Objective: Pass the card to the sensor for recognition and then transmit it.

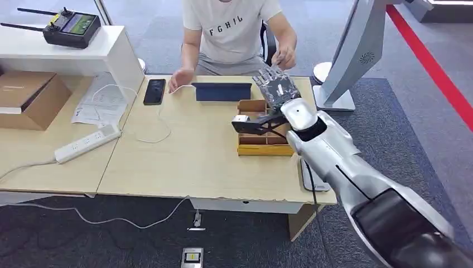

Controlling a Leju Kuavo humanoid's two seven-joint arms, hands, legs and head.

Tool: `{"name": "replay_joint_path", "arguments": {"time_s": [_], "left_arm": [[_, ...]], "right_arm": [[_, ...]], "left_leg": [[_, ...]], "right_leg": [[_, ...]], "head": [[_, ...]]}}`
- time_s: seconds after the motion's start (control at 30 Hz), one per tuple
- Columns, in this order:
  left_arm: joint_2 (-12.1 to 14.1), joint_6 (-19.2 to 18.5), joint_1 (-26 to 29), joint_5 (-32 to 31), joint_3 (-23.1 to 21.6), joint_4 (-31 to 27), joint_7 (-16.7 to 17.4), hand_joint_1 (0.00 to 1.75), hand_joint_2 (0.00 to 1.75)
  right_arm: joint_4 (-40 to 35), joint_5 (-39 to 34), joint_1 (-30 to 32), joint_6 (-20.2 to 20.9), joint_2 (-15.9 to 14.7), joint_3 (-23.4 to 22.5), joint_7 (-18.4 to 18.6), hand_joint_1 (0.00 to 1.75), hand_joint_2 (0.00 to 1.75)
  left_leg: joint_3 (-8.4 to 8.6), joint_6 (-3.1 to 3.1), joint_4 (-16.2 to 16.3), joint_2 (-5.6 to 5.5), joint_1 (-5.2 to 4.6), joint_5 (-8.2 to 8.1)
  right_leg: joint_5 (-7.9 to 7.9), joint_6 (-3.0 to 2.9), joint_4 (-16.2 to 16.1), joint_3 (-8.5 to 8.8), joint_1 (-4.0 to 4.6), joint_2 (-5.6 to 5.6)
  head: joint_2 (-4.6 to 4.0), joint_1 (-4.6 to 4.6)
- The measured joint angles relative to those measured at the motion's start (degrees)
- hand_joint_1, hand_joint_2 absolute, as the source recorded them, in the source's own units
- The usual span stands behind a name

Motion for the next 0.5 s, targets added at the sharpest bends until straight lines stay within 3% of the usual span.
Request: {"name": "replay_joint_path", "arguments": {"time_s": [0.3,0.4,0.5], "left_arm": [[-0.1,0.0,0.0,0.7,0.0,0.0,0.2,0.00,0.00],[-0.3,0.1,0.1,1.2,0.0,0.0,0.4,0.00,0.00],[-0.6,0.2,0.1,1.8,0.0,0.0,0.4,0.00,0.00]], "right_arm": [[-5.5,-6.0,3.4,-6.0,-1.7,-4.0,0.0,0.00,0.00],[-11.5,-9.7,8.0,-5.5,-3.1,-7.3,1.2,0.00,0.00],[-21.6,-19.3,15.8,-2.5,-4.9,-13.1,1.3,0.00,0.00]], "left_leg": [[0.01,0.00,0.0,-0.01,0.00,0.00],[0.02,0.00,0.0,-0.03,0.00,-0.01],[0.04,0.03,0.0,-0.04,0.00,-0.03]], "right_leg": [[0.00,0.00,0.0,0.01,0.00,0.00],[-0.01,0.00,0.0,0.05,0.00,-0.01],[-0.01,0.01,0.0,0.09,0.00,-0.01]], "head": [[0.00,0.02],[0.00,0.00],[0.00,0.04]]}}
